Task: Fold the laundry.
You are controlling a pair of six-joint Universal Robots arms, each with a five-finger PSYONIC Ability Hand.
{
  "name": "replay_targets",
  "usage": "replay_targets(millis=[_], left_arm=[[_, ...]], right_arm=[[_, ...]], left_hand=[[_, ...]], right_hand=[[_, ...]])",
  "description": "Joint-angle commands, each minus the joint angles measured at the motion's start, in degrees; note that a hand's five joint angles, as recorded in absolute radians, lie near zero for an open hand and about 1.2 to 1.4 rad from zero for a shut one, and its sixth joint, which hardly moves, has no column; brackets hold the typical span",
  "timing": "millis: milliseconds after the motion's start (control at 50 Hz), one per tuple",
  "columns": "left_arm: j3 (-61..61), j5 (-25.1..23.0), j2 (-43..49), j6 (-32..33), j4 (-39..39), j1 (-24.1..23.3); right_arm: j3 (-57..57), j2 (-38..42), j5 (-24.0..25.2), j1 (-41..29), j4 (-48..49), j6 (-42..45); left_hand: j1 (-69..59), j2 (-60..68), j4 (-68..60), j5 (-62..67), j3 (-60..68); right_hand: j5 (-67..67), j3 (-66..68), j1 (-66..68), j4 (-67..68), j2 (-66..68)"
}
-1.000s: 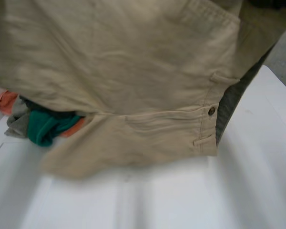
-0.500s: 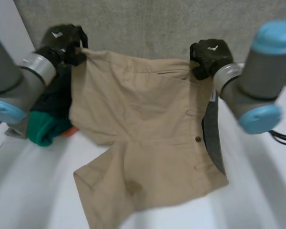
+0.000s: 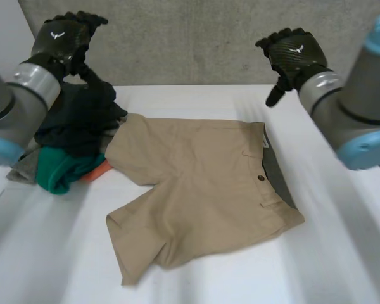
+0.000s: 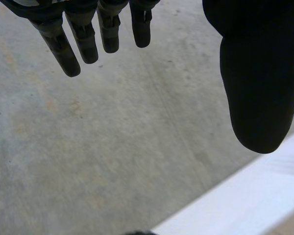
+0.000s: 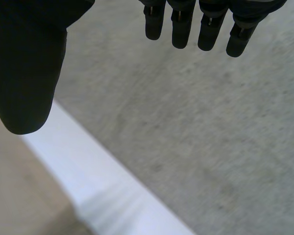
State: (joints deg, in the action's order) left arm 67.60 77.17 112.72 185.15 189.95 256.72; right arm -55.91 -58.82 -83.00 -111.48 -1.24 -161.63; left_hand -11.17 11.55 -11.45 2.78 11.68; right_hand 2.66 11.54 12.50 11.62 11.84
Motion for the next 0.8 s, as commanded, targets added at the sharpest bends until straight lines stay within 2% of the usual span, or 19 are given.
replay_targets(millis=[20,120,180,220,320,400,460,580,680,700,720,740,760,800], left_arm=[[20.71,-4.12,-17.43,3.02,-7.65,-1.04],[36.6,-7.03,-27.27,4.95,-11.88,-4.9],[45.05,-6.51,-29.84,6.44,-10.92,-8.58],[47.44,-5.8,-29.84,7.06,-10.65,-10.17],[51.32,-2.12,-28.44,8.12,-9.95,-13.78],[52.37,2.62,-24.93,8.2,-7.41,-16.33],[52.2,5.53,-21.85,8.29,-5.82,-18.0],[50.97,8.87,-16.84,11.01,-3.89,-17.48],[50.79,9.05,-14.2,13.13,-3.01,-15.28],[50.79,8.88,-13.94,13.21,-3.01,-15.11],[50.79,8.44,-13.41,13.21,-2.83,-14.76],[50.88,8.26,-13.23,13.39,-2.74,-14.58],[50.79,8.09,-13.23,13.48,-2.83,-14.49],[50.62,7.65,-13.75,13.65,-3.18,-14.31]], right_arm=[[-10.87,-11.66,9.7,4.25,-15.44,4.29],[-20.17,-16.67,13.21,6.88,-23.71,10.0],[-27.73,-18.08,13.57,8.03,-26.27,13.17],[-30.82,-18.35,13.83,8.2,-25.75,13.88],[-39.52,-17.65,16.38,8.38,-18.64,15.29],[-45.33,-16.33,17.96,8.29,-9.85,15.55],[-48.58,-14.66,18.23,8.03,-2.83,15.47],[-49.91,-10.53,17.96,7.68,4.13,15.99],[-50.08,-8.15,17.7,7.76,6.51,17.83],[-50.08,-8.07,17.7,7.77,6.77,18.19],[-50.26,-8.15,17.7,7.85,7.3,18.8],[-50.35,-8.33,17.7,7.85,7.65,19.15],[-50.61,-8.5,17.61,7.85,7.92,19.42],[-52.01,-10.52,17.35,7.94,8.88,19.33]], left_hand=[[1.17,-1.55,1.45,-2.78,-1.68],[0.5,-0.87,0.78,-2.11,-1.0],[-9.43,9.06,-9.15,7.82,8.93],[-10.8,10.43,-10.52,9.19,10.3],[-15.18,14.81,-14.91,13.58,14.68],[-18.88,18.5,-18.6,17.27,18.37],[-18.89,18.51,-18.61,17.28,18.38],[-19.39,19.02,-19.11,17.78,18.88],[-31.47,31.1,-31.19,29.86,30.96],[-36.83,36.46,-36.55,35.22,36.33],[-51.87,51.5,-51.59,50.26,51.37],[-61.18,60.81,-60.9,59.57,60.68],[-68.75,68.38,-68.47,67.14,68.25],[-68.83,68.45,-68.55,67.22,68.32]], right_hand=[[-2.66,-1.54,-2.5,-1.62,-1.84],[-2.66,-1.54,-2.5,-1.62,-1.84],[-2.66,-1.54,-2.5,-1.62,-1.84],[-2.66,-1.54,-2.5,-1.62,-1.84],[-2.66,-1.54,-2.5,-1.62,-1.84],[1.56,2.68,1.72,2.6,2.38],[10.28,11.39,10.43,11.31,11.09],[18.54,19.66,18.7,19.58,19.36],[29.28,30.39,29.43,30.31,30.09],[36.15,37.27,36.31,37.18,36.96],[57.2,58.32,57.36,58.24,58.02],[67.24,68.36,67.4,68.28,68.06],[67.34,68.46,67.5,68.38,68.16],[67.34,68.46,67.5,68.38,68.16]])
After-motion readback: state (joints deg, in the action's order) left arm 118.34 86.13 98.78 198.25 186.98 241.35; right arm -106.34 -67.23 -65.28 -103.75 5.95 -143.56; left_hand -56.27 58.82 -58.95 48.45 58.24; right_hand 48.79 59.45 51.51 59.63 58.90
